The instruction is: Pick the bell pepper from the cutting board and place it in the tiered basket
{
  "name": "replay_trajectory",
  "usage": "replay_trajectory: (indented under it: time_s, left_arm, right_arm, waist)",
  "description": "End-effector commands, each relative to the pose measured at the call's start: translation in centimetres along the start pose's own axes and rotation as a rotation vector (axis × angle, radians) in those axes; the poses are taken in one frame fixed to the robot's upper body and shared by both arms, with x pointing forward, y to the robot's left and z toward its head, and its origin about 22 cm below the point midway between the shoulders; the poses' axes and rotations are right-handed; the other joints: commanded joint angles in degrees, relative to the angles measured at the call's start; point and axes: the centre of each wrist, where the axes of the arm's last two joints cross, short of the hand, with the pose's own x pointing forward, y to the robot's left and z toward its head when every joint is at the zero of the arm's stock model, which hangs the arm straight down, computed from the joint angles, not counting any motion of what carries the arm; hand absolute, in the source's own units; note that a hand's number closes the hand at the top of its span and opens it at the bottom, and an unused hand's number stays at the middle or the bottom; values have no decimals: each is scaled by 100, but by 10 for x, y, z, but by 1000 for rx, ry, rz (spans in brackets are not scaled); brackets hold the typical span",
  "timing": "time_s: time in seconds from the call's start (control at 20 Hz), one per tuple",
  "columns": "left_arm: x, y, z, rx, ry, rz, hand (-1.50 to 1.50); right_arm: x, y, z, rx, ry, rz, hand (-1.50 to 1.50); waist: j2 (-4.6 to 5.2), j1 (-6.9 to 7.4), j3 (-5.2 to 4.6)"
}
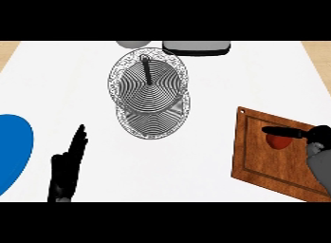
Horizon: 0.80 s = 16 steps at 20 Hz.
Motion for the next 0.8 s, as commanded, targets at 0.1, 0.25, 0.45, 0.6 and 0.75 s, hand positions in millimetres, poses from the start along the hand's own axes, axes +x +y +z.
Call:
replay_trajectory:
  time_s: [0.1, 0.25, 0.45, 0.6, 0.75]
  left_arm:
    - [2, -10, 2, 6, 12, -1, 0]
    - [0, -5, -2, 14, -5, -4, 0]
    - [5, -1, 1, -5, 0, 2, 0]
    - [6, -8, 0, -10, -9, 18, 0]
    - [4, 8, 0, -6, -11, -18, 0]
  right_arm:
    - [7, 3, 9, -11, 204, 5, 150]
    - [1, 20, 6, -20, 173, 26, 150]
    - [-10, 23, -2, -55, 112, 46, 150]
    - [1, 30, -8, -129, 75, 117, 150]
    - [-13, 78, 60, -21, -453, 383, 150]
  waist:
    - [13, -26, 16]
    - [26, -8, 19]
    - [28, -3, 22]
    - [48, 60, 25]
    - [-1, 133, 12]
